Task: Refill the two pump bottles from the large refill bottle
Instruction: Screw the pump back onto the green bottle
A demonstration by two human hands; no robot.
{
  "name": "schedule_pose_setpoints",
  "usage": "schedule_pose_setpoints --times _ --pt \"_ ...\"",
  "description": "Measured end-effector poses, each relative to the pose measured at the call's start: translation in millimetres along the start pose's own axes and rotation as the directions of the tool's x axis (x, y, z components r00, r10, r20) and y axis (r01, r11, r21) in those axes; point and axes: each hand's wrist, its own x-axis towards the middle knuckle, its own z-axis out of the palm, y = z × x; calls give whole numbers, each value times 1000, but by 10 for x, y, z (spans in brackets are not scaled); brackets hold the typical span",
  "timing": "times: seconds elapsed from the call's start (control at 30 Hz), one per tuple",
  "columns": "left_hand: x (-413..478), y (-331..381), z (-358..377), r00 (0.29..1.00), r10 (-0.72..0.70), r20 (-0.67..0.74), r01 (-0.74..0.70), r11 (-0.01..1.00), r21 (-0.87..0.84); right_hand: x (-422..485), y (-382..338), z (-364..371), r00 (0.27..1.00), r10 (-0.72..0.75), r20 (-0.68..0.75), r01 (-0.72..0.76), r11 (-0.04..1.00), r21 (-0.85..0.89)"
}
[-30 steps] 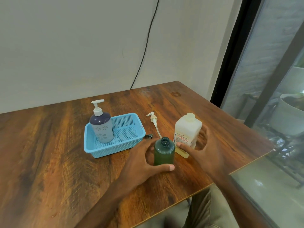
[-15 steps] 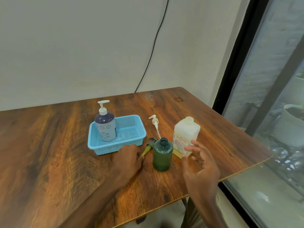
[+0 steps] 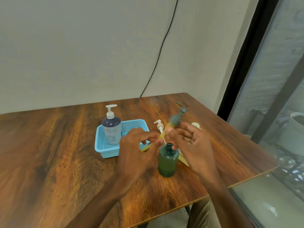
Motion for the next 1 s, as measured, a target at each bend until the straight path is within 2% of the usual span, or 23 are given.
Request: schedule_pose_setpoints --times 0.13,0.23,0.3,0.37,0.43,0.67,0.87,1.0 --pt "68 20 178 999 -14 34 16 999 -47 216 -109 -54 998 -67 8 68 997 -21" --pt "98 -38 253 984 -85 154 89 996 -17 318 -162 -147 993 -114 21 116 986 -124" --pt "84 -150 299 935 -152 321 141 988 60 376 -187 -218 988 -156 11 155 967 -201" --pt "43 -262 341 855 -221 470 175 975 140 422 -207 -273 983 -183 20 182 950 -255" --pt "6 -340 397 811 -231 537 159 971 178 452 -208 -283 980 -191 52 198 937 -287" --pt "-44 -458 497 821 -212 530 182 977 110 425 32 -170 979 -156 129 195 900 -390" --pt "-73 -490 501 841 -188 507 192 980 44 243 331 -136 986 27 165 54 883 -467" --pt "-78 -479 499 844 -179 507 195 981 20 170 409 -173 977 82 196 25 872 -488"
